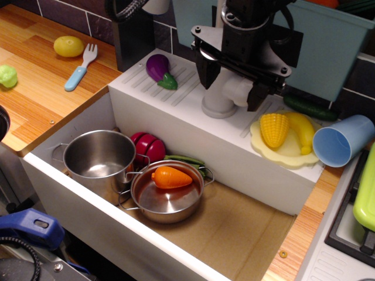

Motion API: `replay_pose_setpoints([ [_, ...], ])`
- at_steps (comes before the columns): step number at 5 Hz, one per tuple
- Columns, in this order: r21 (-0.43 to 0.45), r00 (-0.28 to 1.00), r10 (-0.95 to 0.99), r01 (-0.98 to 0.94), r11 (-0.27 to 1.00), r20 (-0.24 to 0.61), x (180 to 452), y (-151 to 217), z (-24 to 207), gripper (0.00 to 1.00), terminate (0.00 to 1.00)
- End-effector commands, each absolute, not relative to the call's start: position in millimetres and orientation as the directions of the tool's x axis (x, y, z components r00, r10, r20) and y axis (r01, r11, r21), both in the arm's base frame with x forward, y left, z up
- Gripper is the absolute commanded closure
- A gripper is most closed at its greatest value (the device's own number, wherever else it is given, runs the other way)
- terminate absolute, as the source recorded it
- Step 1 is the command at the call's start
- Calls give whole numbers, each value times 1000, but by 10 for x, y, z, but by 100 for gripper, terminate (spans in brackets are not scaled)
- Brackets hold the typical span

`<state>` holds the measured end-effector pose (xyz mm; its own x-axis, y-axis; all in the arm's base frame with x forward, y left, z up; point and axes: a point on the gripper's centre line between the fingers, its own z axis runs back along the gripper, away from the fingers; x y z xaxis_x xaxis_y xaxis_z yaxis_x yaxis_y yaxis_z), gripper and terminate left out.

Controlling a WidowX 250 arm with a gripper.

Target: Turn lever vertical to front

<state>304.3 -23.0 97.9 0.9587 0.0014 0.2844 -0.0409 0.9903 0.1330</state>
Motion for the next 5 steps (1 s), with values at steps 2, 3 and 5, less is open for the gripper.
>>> replay_pose_setpoints([
  [2, 162, 946, -55, 2, 987, 319, 3204, -236, 994, 0, 0],
  [3, 190, 923, -94, 23, 982, 373, 3389, -300, 994, 0, 0],
  [5, 186, 915, -123, 54, 981, 385, 3589, -327, 1107, 0, 0],
])
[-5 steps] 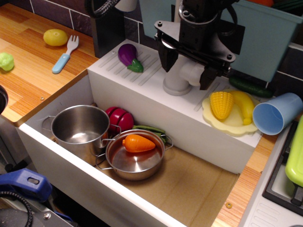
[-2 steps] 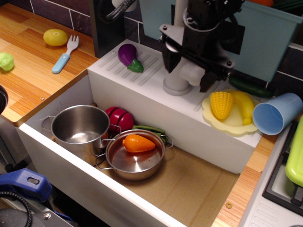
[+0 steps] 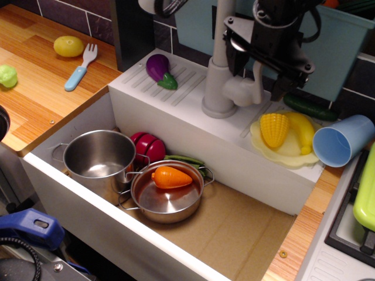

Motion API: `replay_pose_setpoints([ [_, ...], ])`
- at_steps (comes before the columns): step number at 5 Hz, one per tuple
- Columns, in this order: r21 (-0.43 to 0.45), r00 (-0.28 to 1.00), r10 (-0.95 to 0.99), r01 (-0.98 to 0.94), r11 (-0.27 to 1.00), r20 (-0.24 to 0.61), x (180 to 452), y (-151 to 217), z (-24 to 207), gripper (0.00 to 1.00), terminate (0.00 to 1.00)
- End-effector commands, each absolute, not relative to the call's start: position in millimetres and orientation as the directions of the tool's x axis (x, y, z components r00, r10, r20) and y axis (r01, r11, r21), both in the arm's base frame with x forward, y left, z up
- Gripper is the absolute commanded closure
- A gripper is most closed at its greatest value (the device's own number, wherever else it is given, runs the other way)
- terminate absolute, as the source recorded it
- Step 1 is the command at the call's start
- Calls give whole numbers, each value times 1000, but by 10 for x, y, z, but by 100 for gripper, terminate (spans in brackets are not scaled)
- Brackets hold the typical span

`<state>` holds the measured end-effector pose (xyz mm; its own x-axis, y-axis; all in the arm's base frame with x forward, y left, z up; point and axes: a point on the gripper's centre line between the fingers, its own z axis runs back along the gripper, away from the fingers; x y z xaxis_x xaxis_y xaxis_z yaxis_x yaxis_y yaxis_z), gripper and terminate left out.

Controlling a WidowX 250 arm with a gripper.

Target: Turn lever vertical to front

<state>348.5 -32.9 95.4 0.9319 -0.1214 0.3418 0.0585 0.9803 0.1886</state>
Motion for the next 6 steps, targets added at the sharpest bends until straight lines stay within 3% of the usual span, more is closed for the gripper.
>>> replay_pose_setpoints([
  [1, 174, 915, -122, 58, 983, 385, 3665, -332, 1138, 0, 0],
  [2, 178, 914, -123, 57, 982, 388, 3714, -301, 1141, 0, 0],
  [3, 176, 913, -110, 43, 983, 393, 3721, -288, 1136, 100, 0],
  [6, 116, 930, 1, -46, 992, 368, 3527, -323, 1015, 100, 0],
])
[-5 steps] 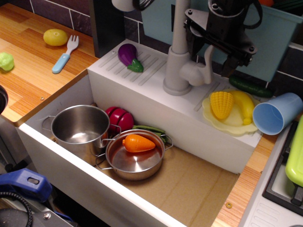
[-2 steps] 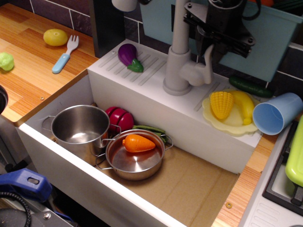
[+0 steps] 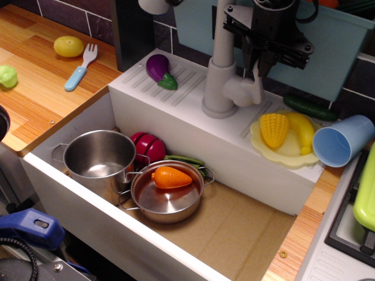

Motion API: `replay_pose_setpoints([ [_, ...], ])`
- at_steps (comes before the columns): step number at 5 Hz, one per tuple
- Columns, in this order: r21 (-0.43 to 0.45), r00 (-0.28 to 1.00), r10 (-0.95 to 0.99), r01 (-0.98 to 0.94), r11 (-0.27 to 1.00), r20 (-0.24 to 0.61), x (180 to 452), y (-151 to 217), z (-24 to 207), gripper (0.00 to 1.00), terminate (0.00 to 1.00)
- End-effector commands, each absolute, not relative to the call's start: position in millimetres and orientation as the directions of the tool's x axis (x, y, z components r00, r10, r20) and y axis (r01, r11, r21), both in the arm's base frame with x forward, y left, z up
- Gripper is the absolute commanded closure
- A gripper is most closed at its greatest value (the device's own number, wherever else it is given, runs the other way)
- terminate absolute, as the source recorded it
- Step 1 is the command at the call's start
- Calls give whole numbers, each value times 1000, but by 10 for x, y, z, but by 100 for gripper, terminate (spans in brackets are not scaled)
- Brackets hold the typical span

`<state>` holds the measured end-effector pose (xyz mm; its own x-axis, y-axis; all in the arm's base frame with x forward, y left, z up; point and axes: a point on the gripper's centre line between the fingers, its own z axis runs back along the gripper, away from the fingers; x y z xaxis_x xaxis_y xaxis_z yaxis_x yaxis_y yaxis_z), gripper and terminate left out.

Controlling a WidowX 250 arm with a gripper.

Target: Turn lever vertical to front

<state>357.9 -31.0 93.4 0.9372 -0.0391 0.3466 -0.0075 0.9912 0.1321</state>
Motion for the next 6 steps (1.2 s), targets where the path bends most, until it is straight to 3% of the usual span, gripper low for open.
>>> replay_pose_setpoints([
  [1, 83, 934, 55, -90, 993, 352, 3426, -332, 933, 100, 0],
  [3, 52, 934, 124, -150, 987, 336, 3235, -325, 804, 100, 0],
  [6, -12, 906, 209, -220, 975, 368, 3083, -221, 375, 100, 0],
])
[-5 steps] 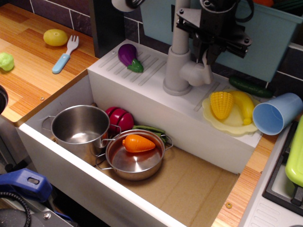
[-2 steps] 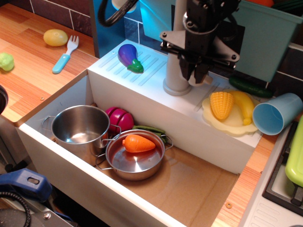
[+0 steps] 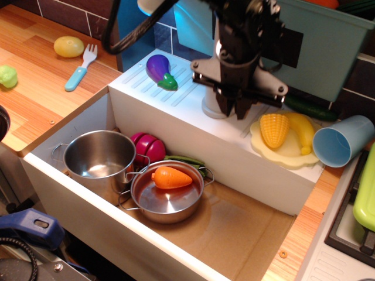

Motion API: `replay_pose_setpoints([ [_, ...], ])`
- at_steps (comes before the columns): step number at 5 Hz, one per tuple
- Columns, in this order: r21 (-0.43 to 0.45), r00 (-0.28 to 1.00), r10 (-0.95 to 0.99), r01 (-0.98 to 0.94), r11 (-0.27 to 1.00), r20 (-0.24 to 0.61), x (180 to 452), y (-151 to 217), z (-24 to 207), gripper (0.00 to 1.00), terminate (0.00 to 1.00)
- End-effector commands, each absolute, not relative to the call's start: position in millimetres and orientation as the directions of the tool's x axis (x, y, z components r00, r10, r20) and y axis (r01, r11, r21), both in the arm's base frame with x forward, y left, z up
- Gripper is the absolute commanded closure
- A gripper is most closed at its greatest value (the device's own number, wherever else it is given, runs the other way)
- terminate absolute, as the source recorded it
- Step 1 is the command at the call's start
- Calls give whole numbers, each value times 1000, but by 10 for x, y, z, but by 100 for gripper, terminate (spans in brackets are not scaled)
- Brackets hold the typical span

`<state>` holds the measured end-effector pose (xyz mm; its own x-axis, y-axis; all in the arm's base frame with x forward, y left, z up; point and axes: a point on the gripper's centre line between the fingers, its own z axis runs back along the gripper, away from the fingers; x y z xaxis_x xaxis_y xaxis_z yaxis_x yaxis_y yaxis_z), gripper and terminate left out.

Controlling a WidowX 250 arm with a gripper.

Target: Turn lever vertical to front

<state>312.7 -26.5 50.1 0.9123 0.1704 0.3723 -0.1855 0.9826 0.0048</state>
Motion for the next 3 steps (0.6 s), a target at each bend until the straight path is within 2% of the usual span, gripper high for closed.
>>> replay_pose_setpoints([
  [1, -43, 897, 230, -231, 972, 378, 3096, -204, 259, 100, 0],
  [2, -42, 892, 239, -241, 970, 384, 3057, -187, 203, 100, 0],
  [3, 6, 895, 185, -205, 979, 405, 3136, -205, 325, 0, 100],
])
